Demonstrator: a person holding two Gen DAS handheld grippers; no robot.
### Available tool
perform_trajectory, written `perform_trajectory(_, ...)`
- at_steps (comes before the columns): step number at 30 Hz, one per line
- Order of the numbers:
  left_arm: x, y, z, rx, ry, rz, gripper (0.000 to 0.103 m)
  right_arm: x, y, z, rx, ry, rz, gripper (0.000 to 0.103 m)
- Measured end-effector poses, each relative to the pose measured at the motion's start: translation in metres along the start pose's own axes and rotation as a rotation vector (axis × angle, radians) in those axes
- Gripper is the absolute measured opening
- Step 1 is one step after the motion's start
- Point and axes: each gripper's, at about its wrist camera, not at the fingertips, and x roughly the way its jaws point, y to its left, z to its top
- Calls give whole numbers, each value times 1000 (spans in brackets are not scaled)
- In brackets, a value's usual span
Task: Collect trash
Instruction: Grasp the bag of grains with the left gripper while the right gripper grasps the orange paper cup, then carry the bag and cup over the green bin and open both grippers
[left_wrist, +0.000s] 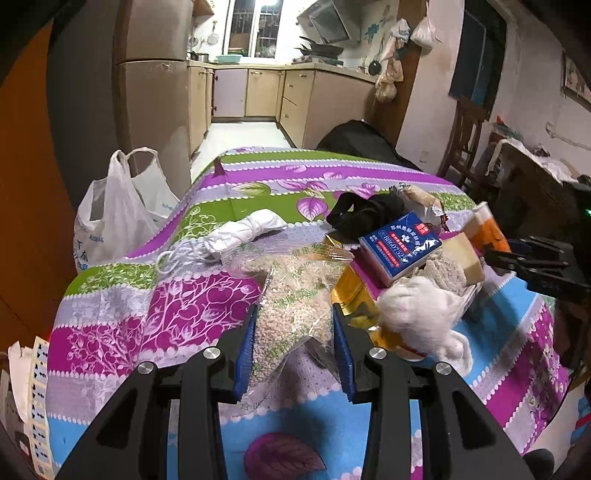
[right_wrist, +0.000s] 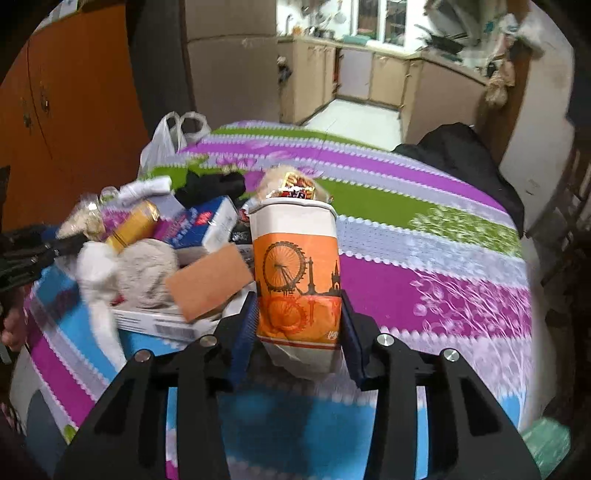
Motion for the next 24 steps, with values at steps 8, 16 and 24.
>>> perform_trajectory(8, -50, -4, 1, -31, -103, 23, 39, -85, 1, -23, 147, -161, -59, 40)
perform_trajectory(16, -102, -92, 17, 74, -201, -95, 39, -167, -4, -50, 220, -269, -185, 40)
perform_trajectory(24, -126, -217, 34, 200, -252, -262, 39, -246, -43, -89, 319, -325, -352, 41)
